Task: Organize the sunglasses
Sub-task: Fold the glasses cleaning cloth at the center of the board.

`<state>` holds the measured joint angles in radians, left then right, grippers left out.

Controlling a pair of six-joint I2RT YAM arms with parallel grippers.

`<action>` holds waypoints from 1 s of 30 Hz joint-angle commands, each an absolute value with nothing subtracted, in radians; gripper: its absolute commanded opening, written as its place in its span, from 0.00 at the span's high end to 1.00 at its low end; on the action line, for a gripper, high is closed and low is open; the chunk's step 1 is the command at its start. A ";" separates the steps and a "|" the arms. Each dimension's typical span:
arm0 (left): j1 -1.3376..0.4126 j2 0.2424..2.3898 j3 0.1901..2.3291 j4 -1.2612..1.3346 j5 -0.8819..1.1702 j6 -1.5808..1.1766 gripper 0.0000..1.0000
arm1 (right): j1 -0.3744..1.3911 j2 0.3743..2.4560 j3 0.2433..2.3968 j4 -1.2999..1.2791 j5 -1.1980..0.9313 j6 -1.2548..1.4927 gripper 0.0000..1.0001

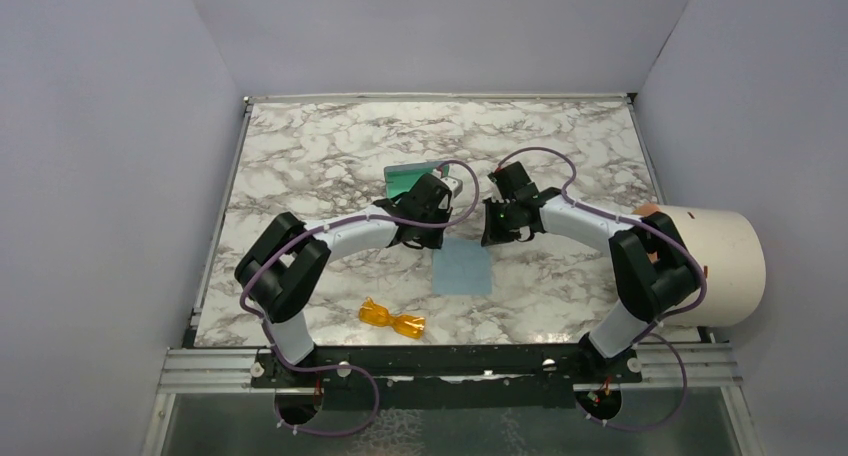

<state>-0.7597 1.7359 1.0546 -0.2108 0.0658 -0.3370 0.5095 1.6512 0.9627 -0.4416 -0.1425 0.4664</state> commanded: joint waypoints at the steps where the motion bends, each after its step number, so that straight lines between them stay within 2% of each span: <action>1: -0.762 1.725 1.067 -0.213 0.084 -0.330 1.00 | 0.515 1.624 0.966 -0.419 -0.116 0.473 0.99; 30: -0.808 1.596 0.955 -0.209 0.086 -0.380 1.00 | 0.518 1.484 0.844 -0.419 -0.170 0.492 0.99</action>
<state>-0.8009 1.6440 0.9653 -0.2108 0.0792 -0.3710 0.5117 1.5173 0.8597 -0.4404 -0.1535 0.4828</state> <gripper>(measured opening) 0.010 0.011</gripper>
